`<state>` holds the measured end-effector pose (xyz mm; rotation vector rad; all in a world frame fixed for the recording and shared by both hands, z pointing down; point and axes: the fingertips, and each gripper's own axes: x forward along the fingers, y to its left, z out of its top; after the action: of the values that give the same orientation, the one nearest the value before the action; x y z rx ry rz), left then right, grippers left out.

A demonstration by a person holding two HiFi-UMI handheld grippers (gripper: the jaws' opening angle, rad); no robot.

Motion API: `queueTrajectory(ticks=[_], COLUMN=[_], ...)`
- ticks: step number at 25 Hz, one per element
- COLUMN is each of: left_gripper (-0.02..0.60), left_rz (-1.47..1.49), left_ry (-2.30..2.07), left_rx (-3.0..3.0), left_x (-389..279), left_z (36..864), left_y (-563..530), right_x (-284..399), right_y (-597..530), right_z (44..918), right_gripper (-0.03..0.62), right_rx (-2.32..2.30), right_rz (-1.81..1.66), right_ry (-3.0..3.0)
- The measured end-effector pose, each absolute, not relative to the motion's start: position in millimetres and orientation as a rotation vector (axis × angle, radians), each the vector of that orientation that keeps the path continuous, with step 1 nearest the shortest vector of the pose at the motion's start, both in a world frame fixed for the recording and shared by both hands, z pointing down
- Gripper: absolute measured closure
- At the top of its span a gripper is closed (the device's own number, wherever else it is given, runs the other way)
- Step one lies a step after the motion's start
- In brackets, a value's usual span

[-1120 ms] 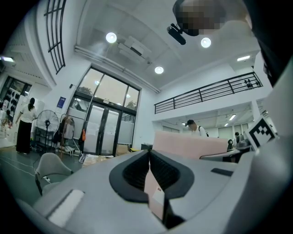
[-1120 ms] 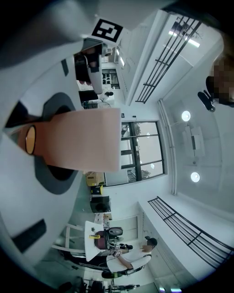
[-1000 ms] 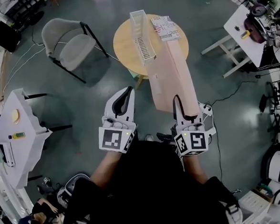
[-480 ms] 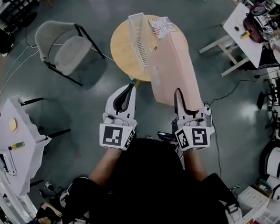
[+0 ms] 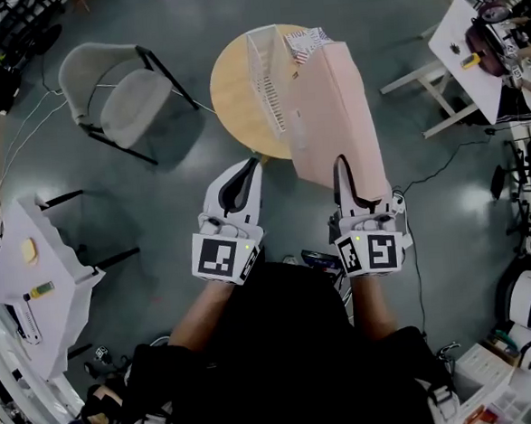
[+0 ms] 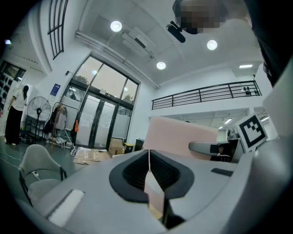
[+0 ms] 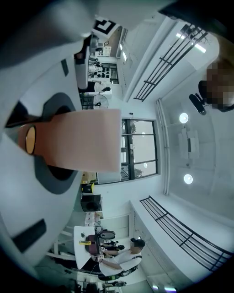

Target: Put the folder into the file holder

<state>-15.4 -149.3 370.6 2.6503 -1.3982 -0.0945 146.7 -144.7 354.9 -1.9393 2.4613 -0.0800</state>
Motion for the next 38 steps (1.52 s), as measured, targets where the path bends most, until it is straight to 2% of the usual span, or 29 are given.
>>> queueTrajectory(ticks=[22, 38], left_gripper=[0.569, 0.569], left_rz=[-0.1, -0.099], left_ry=[-1.331, -1.317], left_rx=[2.666, 2.656], left_x=[-30, -37], left_z=[381, 389], left_y=[-201, -216], right_x=[124, 118], right_y=[-225, -260], right_z=[359, 390], right_gripper=[0.471, 0.473], right_rx=[-1.87, -1.854], right_rz=[0.122, 0.147], right_ry=[2.442, 2.453])
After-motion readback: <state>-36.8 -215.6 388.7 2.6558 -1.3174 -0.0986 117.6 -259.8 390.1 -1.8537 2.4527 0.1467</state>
